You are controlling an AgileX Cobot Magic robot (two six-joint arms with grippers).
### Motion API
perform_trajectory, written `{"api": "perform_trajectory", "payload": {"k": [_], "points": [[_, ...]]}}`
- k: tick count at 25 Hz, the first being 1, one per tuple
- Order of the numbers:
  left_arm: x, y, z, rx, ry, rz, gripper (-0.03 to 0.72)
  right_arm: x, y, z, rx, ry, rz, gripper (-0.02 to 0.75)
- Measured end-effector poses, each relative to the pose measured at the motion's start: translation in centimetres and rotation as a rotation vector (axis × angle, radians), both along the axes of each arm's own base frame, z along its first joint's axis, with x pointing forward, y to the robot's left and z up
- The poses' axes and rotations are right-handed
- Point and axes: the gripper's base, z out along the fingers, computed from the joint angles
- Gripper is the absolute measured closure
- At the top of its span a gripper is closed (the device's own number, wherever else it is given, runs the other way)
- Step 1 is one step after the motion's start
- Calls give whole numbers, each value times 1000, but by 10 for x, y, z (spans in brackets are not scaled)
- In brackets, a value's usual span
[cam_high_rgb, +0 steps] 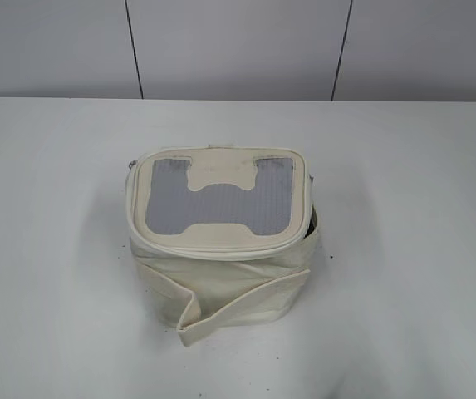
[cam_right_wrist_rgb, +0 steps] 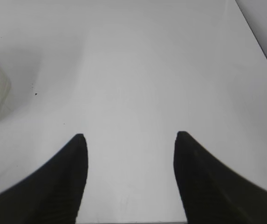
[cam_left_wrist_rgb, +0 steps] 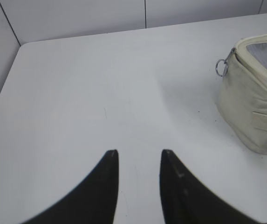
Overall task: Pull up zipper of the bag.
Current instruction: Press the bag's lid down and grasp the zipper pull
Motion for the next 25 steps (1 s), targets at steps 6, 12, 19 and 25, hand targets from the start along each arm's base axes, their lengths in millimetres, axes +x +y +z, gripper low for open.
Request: {"api": "perform_trajectory", "payload": {"k": [6, 12, 19, 25], "points": [[0, 0, 0, 2, -1, 1, 446, 0, 0, 0, 0, 0, 0, 276], [0, 1, 0, 11, -1, 8, 446, 0, 0, 0, 0, 0, 0, 276], [0, 1, 0, 11, -1, 9, 446, 0, 0, 0, 0, 0, 0, 276], [0, 1, 0, 8, -1, 6, 446, 0, 0, 0, 0, 0, 0, 276]]}}
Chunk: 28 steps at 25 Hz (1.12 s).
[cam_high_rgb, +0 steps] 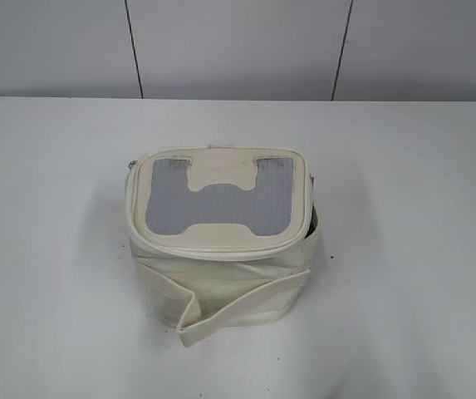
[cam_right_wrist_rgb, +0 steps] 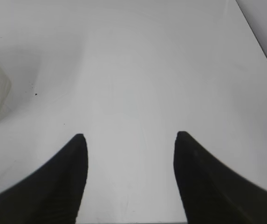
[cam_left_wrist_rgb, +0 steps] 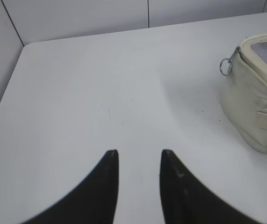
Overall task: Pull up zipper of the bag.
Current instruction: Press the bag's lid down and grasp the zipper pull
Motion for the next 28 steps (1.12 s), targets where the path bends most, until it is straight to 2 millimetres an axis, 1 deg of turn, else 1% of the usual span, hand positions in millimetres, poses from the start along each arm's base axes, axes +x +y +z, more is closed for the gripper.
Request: {"api": "perform_trajectory", "payload": {"k": [3, 6, 9, 10, 11, 14, 16, 18, 21, 22, 23, 28], "points": [[3, -3, 3, -29, 0, -20, 446, 1, 0, 1, -2, 5, -1, 276], [12, -8, 14, -96, -21, -54, 446, 13, 0, 11, -2, -4, -2, 276], [32, -12, 21, -159, -2, -69, 442, 35, 2, 24, 26, -26, 10, 276], [39, -14, 24, -183, 4, -73, 437, 35, 2, 24, 26, -26, 10, 276], [48, -15, 25, -208, 25, -74, 428, 54, 5, 28, 50, -6, 27, 276], [78, -19, 25, -292, 106, -73, 385, 77, 10, 33, 45, -8, 91, 276], [99, -22, 23, -337, 196, -68, 358, 94, 16, 36, 13, 1, 148, 276], [118, -25, 20, -380, 276, -65, 347, 116, 24, 39, -18, 48, 209, 276], [148, -30, 15, -397, 381, -95, 342, 147, 38, 45, -87, 113, 299, 276], [162, -32, 9, -395, 433, -111, 341, 161, 43, 44, -111, 149, 325, 276], [171, -35, 7, -401, 464, -132, 340, 173, 48, 46, -134, 165, 350, 276], [204, -44, 5, -377, 527, -274, 340, 234, 71, 58, -227, 208, 458, 276]]}}
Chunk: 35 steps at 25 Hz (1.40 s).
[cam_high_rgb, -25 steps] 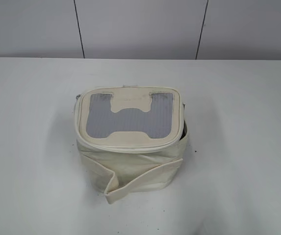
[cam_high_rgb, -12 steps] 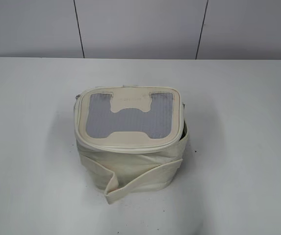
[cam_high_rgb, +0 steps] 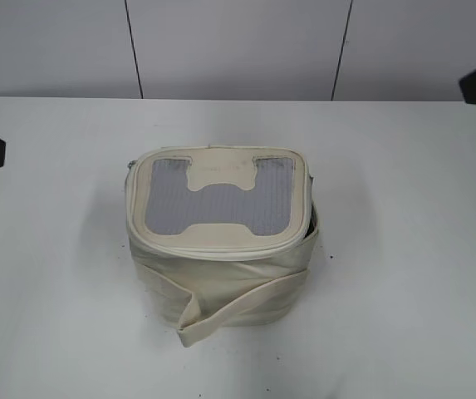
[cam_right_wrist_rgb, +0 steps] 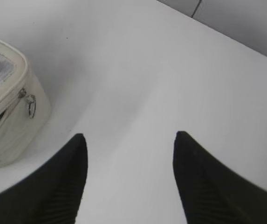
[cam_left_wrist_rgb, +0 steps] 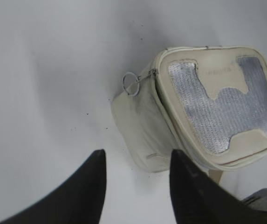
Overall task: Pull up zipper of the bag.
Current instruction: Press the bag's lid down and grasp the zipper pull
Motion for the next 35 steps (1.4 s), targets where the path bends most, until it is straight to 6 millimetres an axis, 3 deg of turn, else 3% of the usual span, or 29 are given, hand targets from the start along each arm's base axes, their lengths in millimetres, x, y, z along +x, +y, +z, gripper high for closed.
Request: {"api": "perform_trajectory", "payload": {"k": [9, 15, 19, 24, 28, 35], "points": [[36, -7, -12, 72, -89, -245, 340, 94, 55, 15, -19, 149, 335, 276], [52, -17, -33, 65, -70, -333, 340, 135, 116, 1, -58, 254, 565, 308], [64, -33, -52, 71, -16, -398, 340, 148, 166, -14, -73, 291, 694, 310], [83, -41, -59, 71, 8, -419, 340, 159, 211, -28, -38, 268, 773, 311], [96, -43, -54, 62, -4, -409, 340, 162, 227, -48, -25, 302, 798, 311], [112, -45, -52, 31, 27, -364, 340, 169, 236, -82, 13, 386, 804, 311]]}}
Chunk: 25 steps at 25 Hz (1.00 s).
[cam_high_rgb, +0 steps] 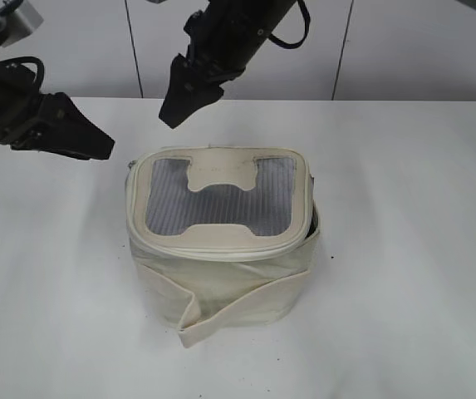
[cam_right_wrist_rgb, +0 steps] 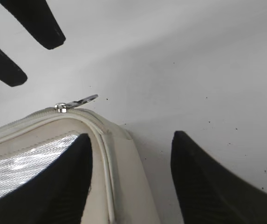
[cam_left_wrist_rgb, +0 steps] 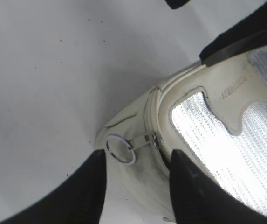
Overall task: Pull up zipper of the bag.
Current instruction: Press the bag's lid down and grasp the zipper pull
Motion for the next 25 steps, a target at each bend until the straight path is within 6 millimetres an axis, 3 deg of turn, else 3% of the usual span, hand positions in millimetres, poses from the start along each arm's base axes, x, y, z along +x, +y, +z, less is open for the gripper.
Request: {"api": "perform_trajectory", "payload": {"k": [9, 16, 22, 25], "points": [[-3, 2, -5, 21, 76, 18, 340, 3, -2, -11, -42, 70, -98, 344], [-3, 2, -5, 20, 77, 23, 340, -12, -15, 19, -60, 44, -135, 363], [-4, 1, -4, 11, 88, 16, 336, -22, -21, 19, -80, 5, -31, 361], [-3, 1, -4, 12, 84, 23, 287, -22, -16, 13, -63, 6, 11, 336]]}}
